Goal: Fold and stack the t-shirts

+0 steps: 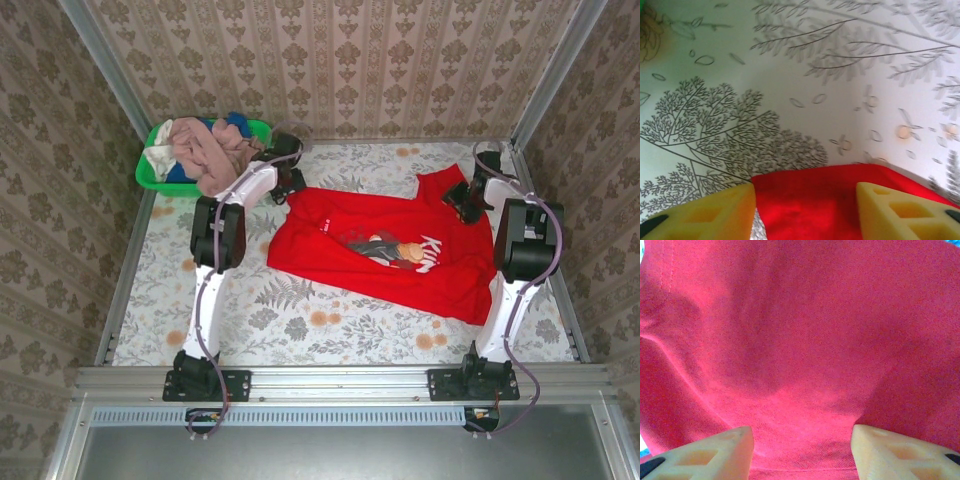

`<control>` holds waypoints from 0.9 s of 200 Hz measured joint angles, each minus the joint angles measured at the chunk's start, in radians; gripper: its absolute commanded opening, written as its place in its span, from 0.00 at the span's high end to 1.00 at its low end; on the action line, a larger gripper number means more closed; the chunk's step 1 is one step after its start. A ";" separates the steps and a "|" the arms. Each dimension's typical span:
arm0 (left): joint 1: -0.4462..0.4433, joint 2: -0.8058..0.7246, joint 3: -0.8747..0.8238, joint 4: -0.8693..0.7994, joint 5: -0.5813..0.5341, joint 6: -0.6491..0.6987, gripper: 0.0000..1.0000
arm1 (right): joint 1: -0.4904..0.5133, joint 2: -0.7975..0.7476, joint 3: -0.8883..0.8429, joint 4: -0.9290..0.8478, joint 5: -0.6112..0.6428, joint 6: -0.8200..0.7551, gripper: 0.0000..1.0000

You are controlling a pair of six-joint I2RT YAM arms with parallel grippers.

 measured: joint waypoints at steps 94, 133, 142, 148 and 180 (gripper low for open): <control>0.003 0.051 0.089 -0.030 0.008 -0.073 0.99 | -0.009 -0.007 0.000 -0.013 -0.001 -0.004 0.45; 0.002 0.045 0.058 0.029 0.027 -0.060 1.00 | -0.027 -0.064 0.000 -0.036 0.015 -0.011 0.44; 0.001 0.034 0.035 0.049 0.030 -0.060 1.00 | -0.034 -0.084 0.002 -0.036 0.019 -0.016 0.44; 0.000 0.025 0.019 0.062 0.034 -0.058 1.00 | -0.038 -0.096 0.006 -0.039 0.021 -0.019 0.43; -0.003 -0.021 -0.068 0.104 0.056 -0.056 1.00 | -0.057 -0.108 0.064 -0.043 0.052 -0.058 0.42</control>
